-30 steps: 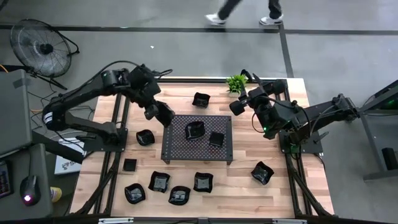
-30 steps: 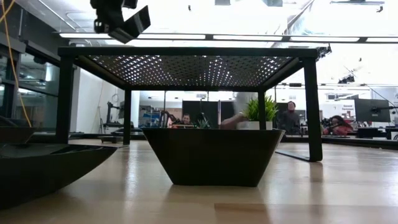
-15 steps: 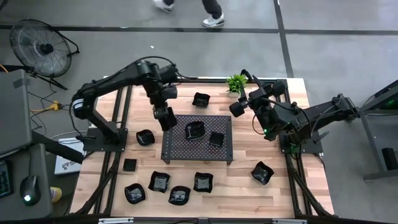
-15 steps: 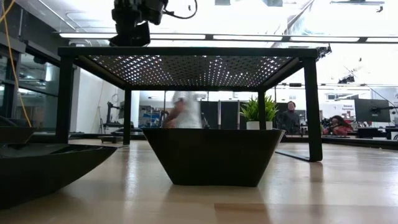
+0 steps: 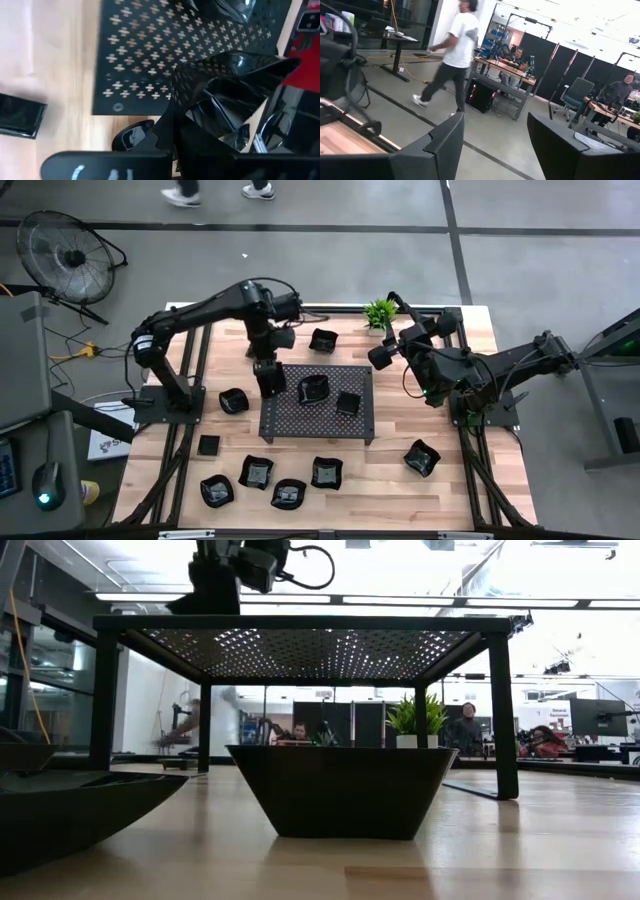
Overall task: Pick & Place Mini shaped plates
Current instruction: Put the distorted square plate on the shelf
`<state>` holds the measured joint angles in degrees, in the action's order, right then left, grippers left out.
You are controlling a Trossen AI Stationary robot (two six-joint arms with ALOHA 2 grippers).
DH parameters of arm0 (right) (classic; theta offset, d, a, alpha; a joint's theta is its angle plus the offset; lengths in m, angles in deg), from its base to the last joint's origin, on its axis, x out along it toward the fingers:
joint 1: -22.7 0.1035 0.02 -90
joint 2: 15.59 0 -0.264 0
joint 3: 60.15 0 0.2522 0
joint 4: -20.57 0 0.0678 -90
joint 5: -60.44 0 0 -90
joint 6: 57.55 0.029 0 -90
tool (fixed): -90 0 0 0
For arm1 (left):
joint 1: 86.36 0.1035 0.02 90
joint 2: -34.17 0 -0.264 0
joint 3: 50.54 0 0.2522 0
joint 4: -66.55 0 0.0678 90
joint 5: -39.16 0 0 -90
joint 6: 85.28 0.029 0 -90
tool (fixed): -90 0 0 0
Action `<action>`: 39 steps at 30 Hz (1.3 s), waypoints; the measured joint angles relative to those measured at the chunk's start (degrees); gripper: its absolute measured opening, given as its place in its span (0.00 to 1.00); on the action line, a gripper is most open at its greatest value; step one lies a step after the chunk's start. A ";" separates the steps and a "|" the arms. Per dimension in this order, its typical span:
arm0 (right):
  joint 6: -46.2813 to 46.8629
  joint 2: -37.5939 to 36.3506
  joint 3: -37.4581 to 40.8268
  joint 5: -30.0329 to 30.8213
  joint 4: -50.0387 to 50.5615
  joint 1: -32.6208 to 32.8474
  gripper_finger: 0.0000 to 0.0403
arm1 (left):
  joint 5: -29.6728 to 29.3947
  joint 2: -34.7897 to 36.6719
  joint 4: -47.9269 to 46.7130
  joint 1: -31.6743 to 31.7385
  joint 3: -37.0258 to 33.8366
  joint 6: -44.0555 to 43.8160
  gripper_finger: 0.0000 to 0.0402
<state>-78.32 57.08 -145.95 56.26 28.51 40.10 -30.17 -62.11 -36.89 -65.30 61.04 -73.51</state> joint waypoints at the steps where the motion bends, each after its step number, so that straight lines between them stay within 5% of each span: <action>1: -0.02 0.00 0.00 0.00 0.02 0.00 0.53 | -0.01 -0.28 -0.07 -0.62 0.00 0.00 0.00; 30: 0.92 0.02 0.00 -0.67 0.94 0.00 0.53 | -4.78 -3.52 3.49 -6.84 -0.07 -5.62 0.00; 39: 0.83 0.02 0.00 -0.65 0.98 0.00 0.53 | -4.82 -3.53 3.33 -6.84 -0.07 -5.62 0.15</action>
<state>-77.49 57.10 -145.95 55.61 29.49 40.10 -34.99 -65.64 -33.56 -72.14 60.97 -79.13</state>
